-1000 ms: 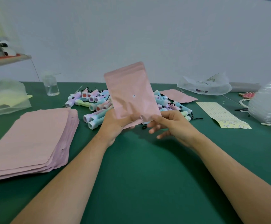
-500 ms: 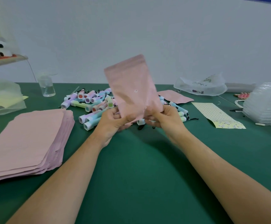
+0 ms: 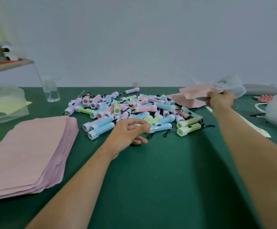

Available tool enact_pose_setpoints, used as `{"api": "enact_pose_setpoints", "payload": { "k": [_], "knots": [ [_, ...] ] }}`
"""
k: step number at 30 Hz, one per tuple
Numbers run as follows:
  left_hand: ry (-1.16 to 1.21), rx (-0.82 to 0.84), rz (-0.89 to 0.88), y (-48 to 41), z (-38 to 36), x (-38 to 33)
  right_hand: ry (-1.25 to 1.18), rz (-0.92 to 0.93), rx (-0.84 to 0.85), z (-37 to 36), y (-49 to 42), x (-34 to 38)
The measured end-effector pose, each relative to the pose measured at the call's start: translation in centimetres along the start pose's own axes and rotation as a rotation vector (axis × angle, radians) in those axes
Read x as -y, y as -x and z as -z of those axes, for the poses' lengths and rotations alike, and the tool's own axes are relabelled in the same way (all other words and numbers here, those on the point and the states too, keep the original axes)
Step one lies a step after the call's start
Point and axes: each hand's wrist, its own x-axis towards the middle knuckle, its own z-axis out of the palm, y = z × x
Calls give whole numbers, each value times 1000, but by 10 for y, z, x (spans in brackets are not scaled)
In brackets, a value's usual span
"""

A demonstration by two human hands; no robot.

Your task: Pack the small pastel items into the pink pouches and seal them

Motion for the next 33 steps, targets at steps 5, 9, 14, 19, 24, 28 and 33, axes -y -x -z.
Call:
{"api": "enact_pose_setpoints", "payload": {
  "k": [5,9,14,19,24,28,33],
  "knots": [
    [-4,-14,1,-2,3,2,-179,-118,90,-12,-4,-11],
    [41,-31,14,0,3,-2,175,-131,48,-7,11,-17],
    [33,-124,15,5,-3,-10,345,106,20,-4,64,-2],
    [4,-323,-163,17,-10,-15,303,298,201,-14,151,9],
    [-171,-637,-274,21,0,-40,391,484,409,-23,218,-8],
    [-931,-987,-104,31,45,-61,700,768,510,-21,227,-5],
    [-1190,-783,645,46,108,-76,1171,901,585,-12,209,-4]
  ]
}}
